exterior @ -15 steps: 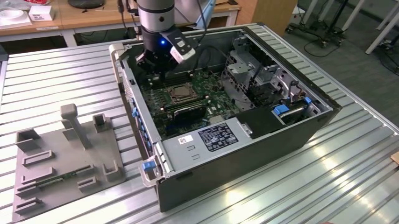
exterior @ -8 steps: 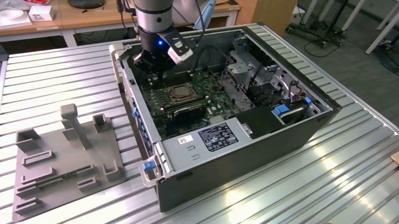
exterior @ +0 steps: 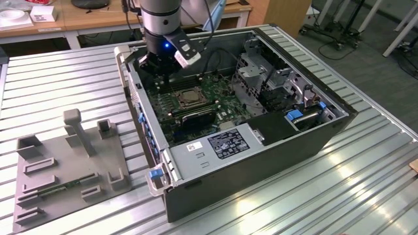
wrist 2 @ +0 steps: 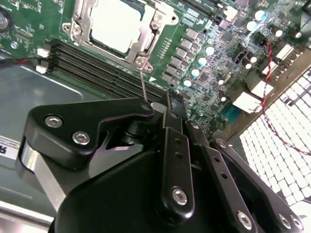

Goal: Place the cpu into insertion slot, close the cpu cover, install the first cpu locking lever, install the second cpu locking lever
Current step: 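Install the first cpu locking lever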

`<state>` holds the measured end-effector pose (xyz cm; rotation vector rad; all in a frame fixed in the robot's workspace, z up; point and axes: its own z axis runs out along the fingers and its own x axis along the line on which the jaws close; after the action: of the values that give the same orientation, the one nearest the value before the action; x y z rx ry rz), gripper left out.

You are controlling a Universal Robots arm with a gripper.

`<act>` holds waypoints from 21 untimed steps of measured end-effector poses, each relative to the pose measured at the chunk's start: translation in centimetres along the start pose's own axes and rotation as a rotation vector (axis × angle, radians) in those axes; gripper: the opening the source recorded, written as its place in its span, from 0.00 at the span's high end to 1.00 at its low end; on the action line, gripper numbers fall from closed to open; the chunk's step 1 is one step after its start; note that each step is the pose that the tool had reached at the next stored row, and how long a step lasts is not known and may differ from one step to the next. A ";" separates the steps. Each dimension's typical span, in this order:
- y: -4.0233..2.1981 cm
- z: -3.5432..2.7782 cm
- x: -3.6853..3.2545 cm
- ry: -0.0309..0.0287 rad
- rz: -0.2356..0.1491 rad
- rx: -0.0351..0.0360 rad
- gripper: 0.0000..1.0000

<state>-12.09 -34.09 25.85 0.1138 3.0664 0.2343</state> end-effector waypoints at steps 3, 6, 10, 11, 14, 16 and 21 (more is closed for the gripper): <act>0.04 0.01 0.19 -0.0002 0.000 -0.0027 0.90; 0.21 0.03 0.26 -0.0002 0.000 -0.0063 0.90; 0.36 0.05 0.44 -0.0002 0.001 -0.0095 0.90; 0.40 0.06 0.49 -0.0001 0.001 -0.0098 0.90; 0.55 0.11 0.54 0.0000 0.001 -0.0104 0.90; 0.69 0.15 0.56 -0.0001 0.001 -0.0115 0.90; 0.83 0.31 0.58 -0.0022 0.001 -0.0184 0.90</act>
<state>-12.59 -33.18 25.64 0.1143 3.0613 0.2621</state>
